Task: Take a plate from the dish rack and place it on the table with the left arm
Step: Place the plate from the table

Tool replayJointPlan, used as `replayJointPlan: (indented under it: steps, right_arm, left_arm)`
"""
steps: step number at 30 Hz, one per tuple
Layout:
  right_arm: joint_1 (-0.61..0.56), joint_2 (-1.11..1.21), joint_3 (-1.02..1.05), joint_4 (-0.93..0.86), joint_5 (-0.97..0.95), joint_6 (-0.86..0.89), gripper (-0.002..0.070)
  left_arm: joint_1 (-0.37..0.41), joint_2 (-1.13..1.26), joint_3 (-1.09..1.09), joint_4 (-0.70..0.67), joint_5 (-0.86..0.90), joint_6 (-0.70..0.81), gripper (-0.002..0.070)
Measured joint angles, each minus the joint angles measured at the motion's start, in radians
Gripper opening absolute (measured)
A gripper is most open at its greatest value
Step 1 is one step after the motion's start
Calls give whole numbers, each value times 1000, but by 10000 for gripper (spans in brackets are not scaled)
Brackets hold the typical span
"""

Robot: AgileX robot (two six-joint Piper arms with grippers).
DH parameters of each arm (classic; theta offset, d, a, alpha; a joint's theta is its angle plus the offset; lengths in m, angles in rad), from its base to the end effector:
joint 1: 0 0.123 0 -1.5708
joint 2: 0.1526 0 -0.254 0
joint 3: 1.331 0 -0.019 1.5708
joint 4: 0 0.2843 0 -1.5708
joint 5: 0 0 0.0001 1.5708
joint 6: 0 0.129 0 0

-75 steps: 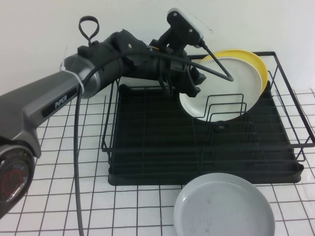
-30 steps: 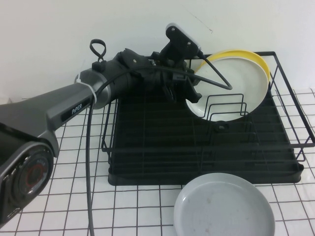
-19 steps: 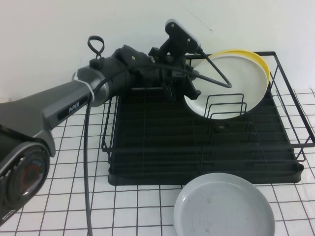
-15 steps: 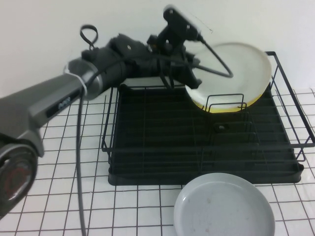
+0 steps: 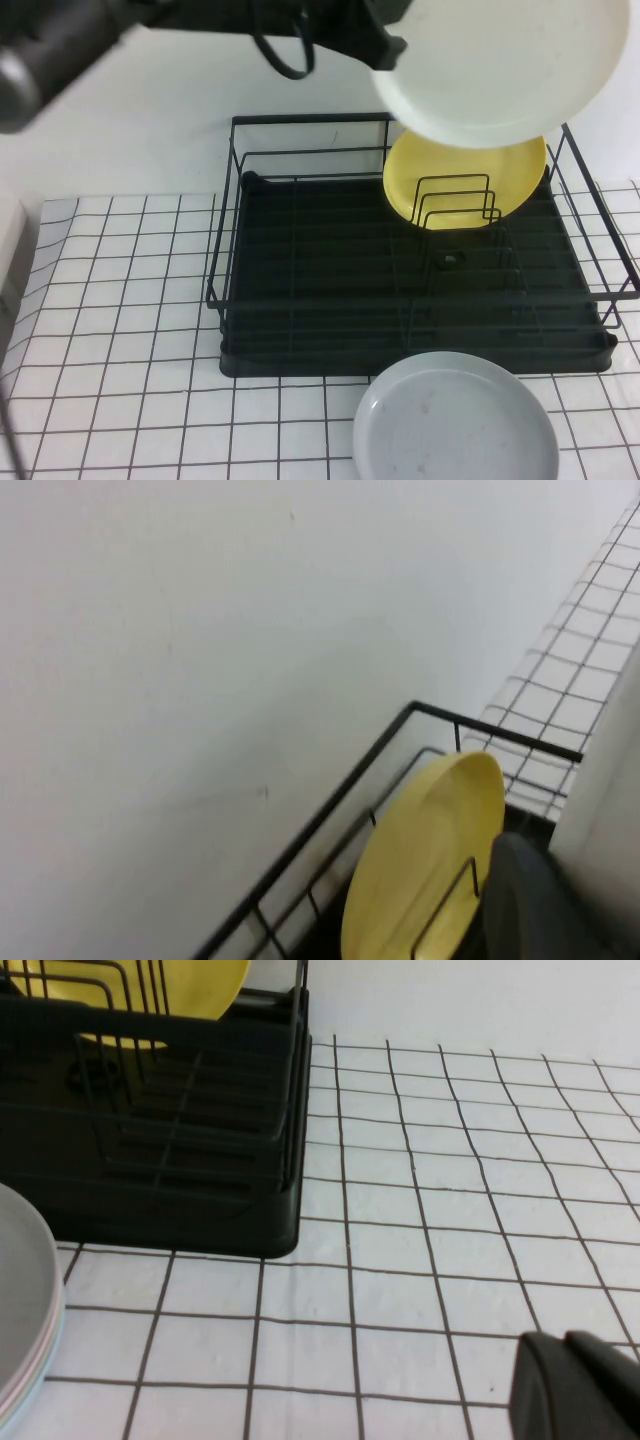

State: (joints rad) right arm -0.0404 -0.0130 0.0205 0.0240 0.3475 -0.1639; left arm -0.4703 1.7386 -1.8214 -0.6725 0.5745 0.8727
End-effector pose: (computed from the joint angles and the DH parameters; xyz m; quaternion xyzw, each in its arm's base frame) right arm 0.1546 -0.0052 0.1657 -0.0426 0.7940 -0.0518 0.6042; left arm 0.4018 -0.2533 0.3951 0.3865 0.6993 -0.1922 0.5697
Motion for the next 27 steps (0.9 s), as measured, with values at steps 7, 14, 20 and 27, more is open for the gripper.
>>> replayJointPlan:
  steps: [7,14,20,27]
  right_arm:
    - [0,0,0,0,0,0,-3]
    - [0,0,0,0,0,0,-3]
    - [0,0,0,0,0,0,-3]
    - [0,0,0,0,0,0,-3]
  left_arm:
    - [0,-109,-2,344,391,-452,39]
    - [0,-105,-2,234,666,-509,39]
    - [0,-119,110,175,667,-518,39]
    - [0,-184,494,113,488,-518,38]
